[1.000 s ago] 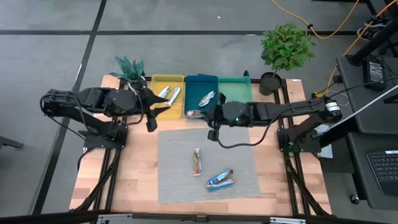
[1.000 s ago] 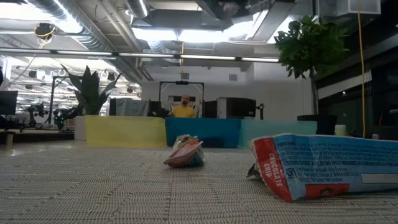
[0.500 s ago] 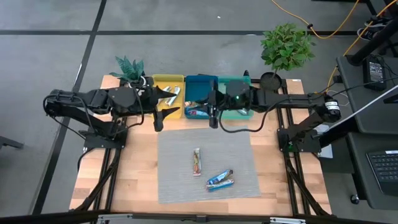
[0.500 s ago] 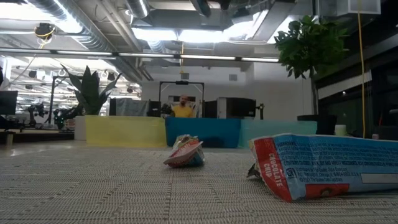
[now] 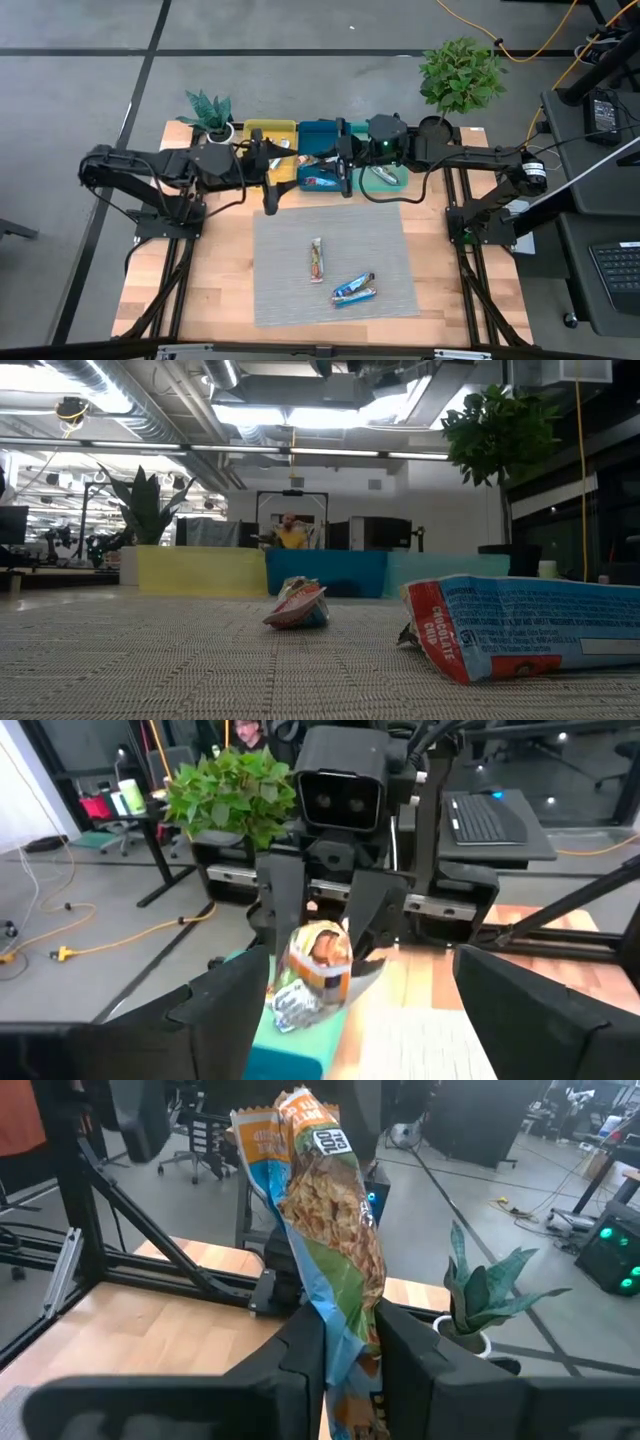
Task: Pick and place Granola Bars by type
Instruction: Put the yellow granola bar into the yellow bin
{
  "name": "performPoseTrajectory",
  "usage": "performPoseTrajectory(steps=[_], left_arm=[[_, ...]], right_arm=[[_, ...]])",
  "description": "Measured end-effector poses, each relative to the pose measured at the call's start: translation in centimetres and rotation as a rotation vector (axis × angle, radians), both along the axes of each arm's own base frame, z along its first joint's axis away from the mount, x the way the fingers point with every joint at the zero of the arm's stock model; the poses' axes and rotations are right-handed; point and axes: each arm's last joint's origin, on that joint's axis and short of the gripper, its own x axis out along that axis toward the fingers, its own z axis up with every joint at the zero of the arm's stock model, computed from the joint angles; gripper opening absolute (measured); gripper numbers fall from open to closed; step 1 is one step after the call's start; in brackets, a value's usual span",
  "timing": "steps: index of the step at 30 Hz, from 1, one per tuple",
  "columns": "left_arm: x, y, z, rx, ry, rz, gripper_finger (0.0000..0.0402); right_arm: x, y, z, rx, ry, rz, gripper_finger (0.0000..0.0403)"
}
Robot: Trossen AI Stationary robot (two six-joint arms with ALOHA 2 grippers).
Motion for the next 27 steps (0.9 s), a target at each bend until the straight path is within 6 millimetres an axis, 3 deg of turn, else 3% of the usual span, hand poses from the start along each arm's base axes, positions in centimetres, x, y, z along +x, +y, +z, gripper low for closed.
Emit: performPoseTrajectory(steps=[13,27], left_arm=[[1.00,-0.05,-0.12,0.027,-0.022,0.030,0.0291],[1.00,-0.04,-0.13,0.028,-0.021,0.031,0.0155]], right_arm=[[-0.01,0.02,-0.08,-0.010,0.007,0.009,0.0077],[-0.01,0.05,-0.06,-0.007,0.006,0.009,0.0077]])
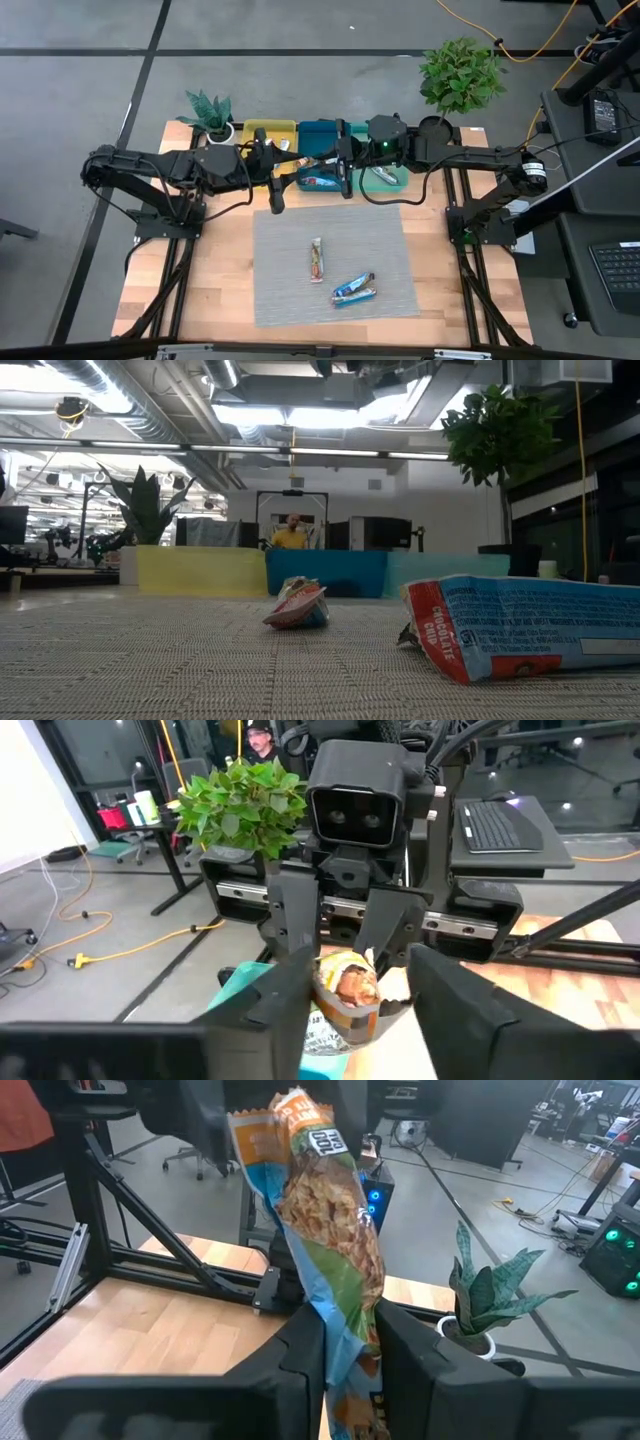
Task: Pick and place Granola Bars by type
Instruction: Put the yellow granola bar into the yellow bin
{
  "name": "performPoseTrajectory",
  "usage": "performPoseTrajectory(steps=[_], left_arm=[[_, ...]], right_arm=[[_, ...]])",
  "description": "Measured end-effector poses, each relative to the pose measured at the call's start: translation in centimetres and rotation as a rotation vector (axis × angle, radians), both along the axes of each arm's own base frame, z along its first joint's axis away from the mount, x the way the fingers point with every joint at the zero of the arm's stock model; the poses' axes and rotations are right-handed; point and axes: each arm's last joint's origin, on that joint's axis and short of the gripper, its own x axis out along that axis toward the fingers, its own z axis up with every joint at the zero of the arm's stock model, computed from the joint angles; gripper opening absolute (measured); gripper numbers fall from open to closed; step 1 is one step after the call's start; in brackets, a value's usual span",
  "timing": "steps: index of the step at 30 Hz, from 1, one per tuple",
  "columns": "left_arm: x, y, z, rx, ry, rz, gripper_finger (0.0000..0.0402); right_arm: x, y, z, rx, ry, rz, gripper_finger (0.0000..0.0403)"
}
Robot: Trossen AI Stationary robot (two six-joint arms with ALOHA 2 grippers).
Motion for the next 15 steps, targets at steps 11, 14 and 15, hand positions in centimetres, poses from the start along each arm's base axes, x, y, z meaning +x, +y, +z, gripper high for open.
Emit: performPoseTrajectory(steps=[11,14,15], left_arm=[[-0.02,0.00,-0.01,0.000,0.001,0.000,0.0072],[-0.03,0.01,-0.01,0.000,0.002,0.000,0.0059],[-0.03,0.01,-0.02,0.001,0.003,0.000,0.0056]], right_arm=[[0.00,0.00,0.02,0.000,-0.003,0.000,0.0077],[0.01,0.00,0.08,-0.001,-0.009,0.000,0.0077],[0.02,0.06,0.08,-0.001,-0.009,0.002,0.0077]])
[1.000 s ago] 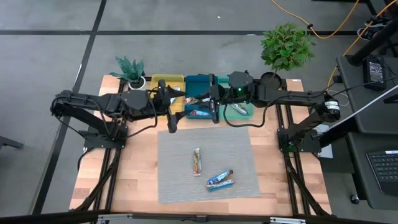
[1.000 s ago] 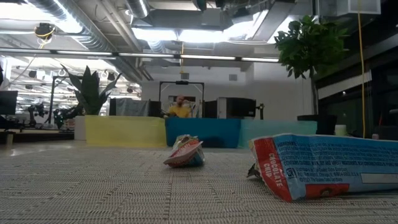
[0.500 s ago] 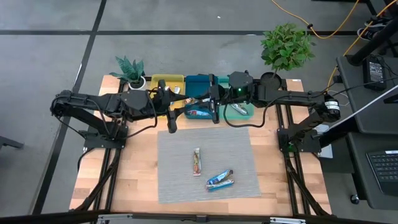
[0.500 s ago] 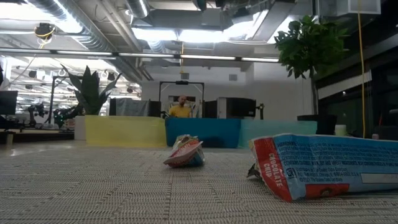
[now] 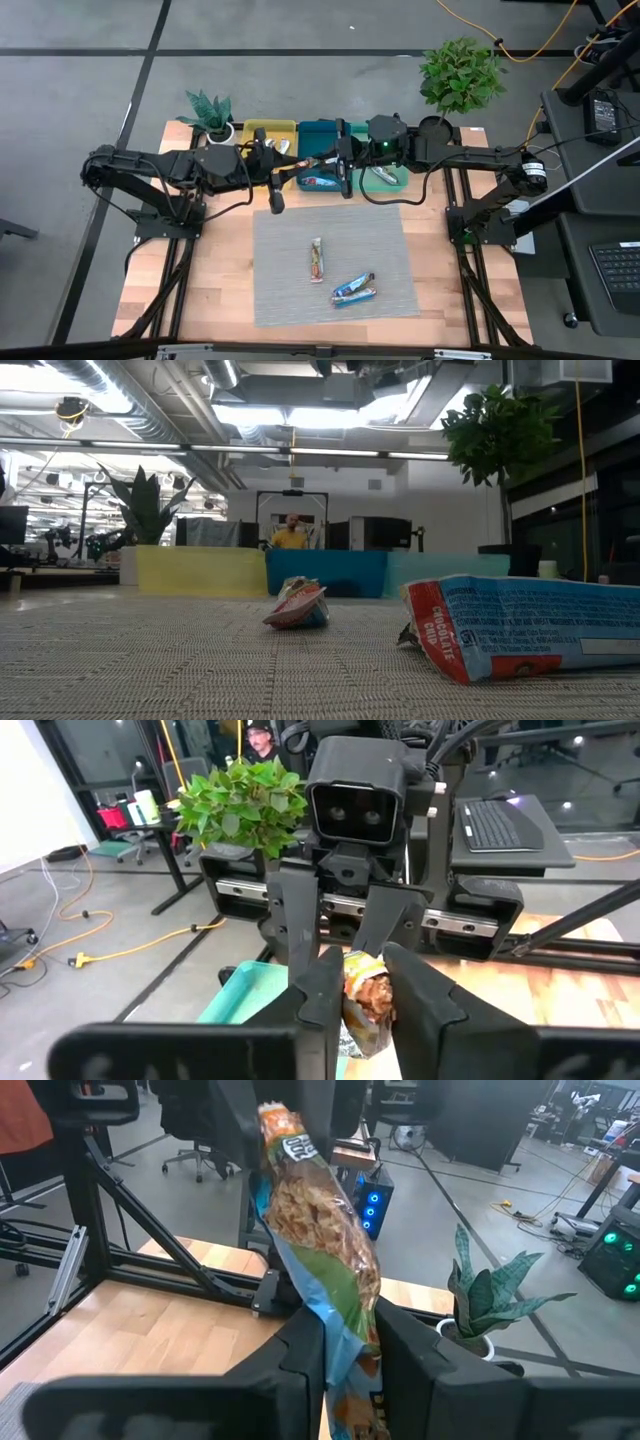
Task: Pick and place Granola Bars by type
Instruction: Put the yellow granola bar into the yellow bin
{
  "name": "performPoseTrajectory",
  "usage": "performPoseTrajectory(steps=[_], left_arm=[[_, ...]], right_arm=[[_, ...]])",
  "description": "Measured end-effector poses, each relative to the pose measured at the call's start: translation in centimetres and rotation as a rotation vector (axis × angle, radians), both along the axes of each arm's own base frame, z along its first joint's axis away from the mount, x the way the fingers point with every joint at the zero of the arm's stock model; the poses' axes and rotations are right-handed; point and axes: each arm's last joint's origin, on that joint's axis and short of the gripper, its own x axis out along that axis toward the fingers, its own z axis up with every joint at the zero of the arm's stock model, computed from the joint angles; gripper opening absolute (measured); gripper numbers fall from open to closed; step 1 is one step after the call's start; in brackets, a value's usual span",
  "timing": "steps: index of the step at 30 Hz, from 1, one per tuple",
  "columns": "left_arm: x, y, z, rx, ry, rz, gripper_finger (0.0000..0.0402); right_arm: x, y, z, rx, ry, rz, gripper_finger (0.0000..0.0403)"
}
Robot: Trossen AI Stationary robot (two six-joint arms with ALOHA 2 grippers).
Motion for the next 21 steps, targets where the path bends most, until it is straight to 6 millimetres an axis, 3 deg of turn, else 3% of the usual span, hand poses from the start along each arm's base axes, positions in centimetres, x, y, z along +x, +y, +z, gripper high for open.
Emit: performPoseTrajectory(steps=[21], left_arm=[[-0.05,-0.02,-0.22,0.003,0.024,-0.004,0.0027]], right_arm=[[-0.08,0.28,-0.21,0.008,0.021,0.084,0.0077]])
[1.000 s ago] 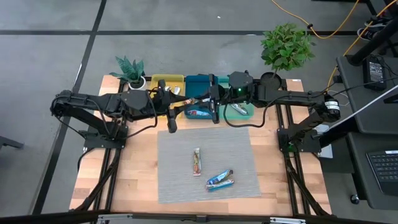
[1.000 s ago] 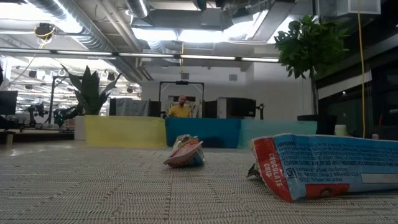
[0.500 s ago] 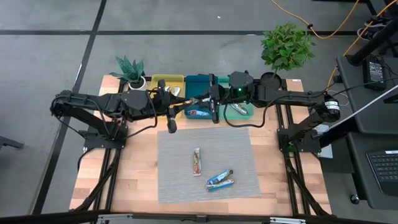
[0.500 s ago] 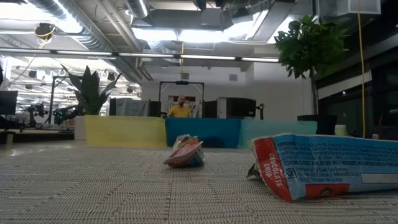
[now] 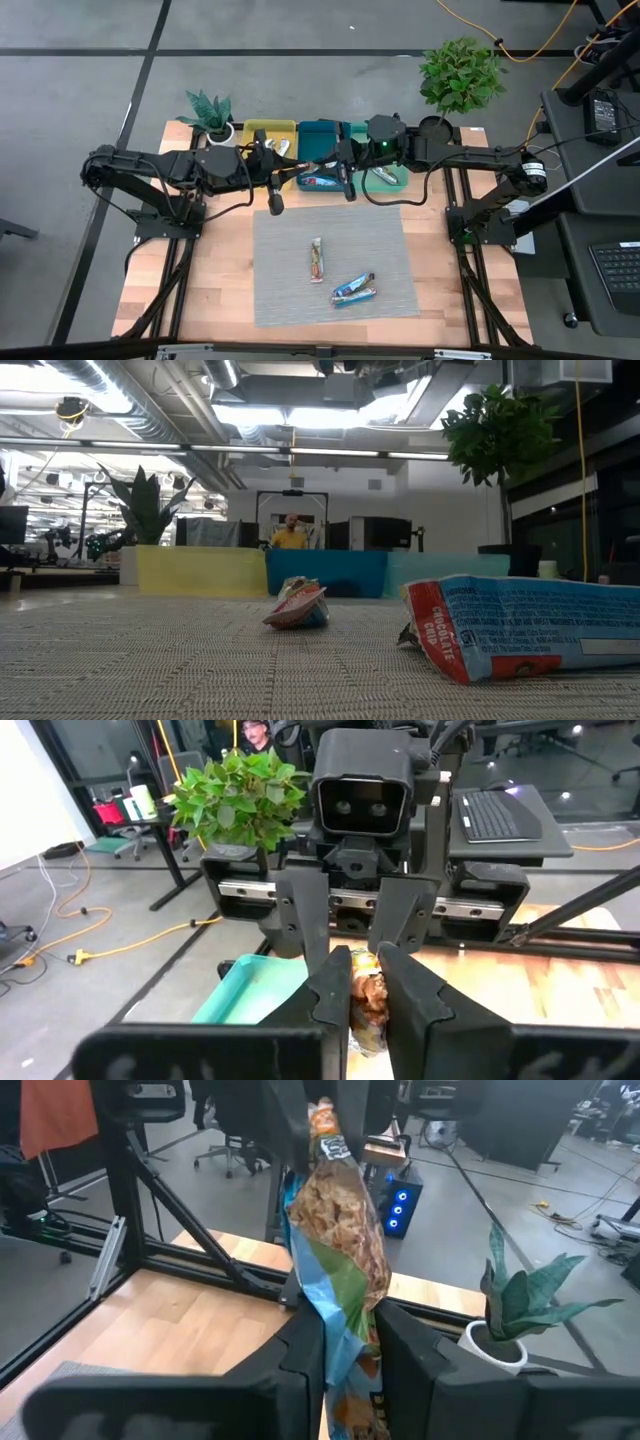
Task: Pick and place Granola Bars by type
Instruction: Put the yellow granola bar into the yellow bin
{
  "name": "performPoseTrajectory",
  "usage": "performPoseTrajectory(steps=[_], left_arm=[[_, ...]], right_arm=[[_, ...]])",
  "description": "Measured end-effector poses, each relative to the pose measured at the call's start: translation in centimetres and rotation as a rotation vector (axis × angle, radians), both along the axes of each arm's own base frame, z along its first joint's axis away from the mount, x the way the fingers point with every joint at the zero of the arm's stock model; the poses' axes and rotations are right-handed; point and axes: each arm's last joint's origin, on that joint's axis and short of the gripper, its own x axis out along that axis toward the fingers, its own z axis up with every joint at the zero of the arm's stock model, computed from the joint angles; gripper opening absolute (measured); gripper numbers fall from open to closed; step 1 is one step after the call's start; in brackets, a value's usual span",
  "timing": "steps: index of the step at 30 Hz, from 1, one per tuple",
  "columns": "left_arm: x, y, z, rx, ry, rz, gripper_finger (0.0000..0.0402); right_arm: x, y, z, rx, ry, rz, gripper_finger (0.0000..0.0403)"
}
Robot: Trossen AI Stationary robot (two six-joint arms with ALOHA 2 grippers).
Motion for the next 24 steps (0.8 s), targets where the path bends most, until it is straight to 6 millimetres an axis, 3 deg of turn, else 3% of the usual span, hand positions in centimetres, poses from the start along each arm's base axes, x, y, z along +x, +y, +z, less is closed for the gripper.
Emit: performPoseTrajectory(steps=[15,18,24], left_arm=[[0.0,0.0,0.0,-0.004,0.000,-0.020,0.0024],[0.0,0.0,0.0,-0.003,0.007,-0.021,0.0024],[0.0,0.0,-0.1,-0.003,0.009,-0.022,0.0024]], right_arm=[[-0.8,-0.3,2.7,-0.040,0.078,-0.006,0.0085],[-0.9,-0.2,2.7,-0.029,0.085,0.001,0.0123],[-0.8,-0.3,2.4,0.040,0.115,-0.053,0.0253]])
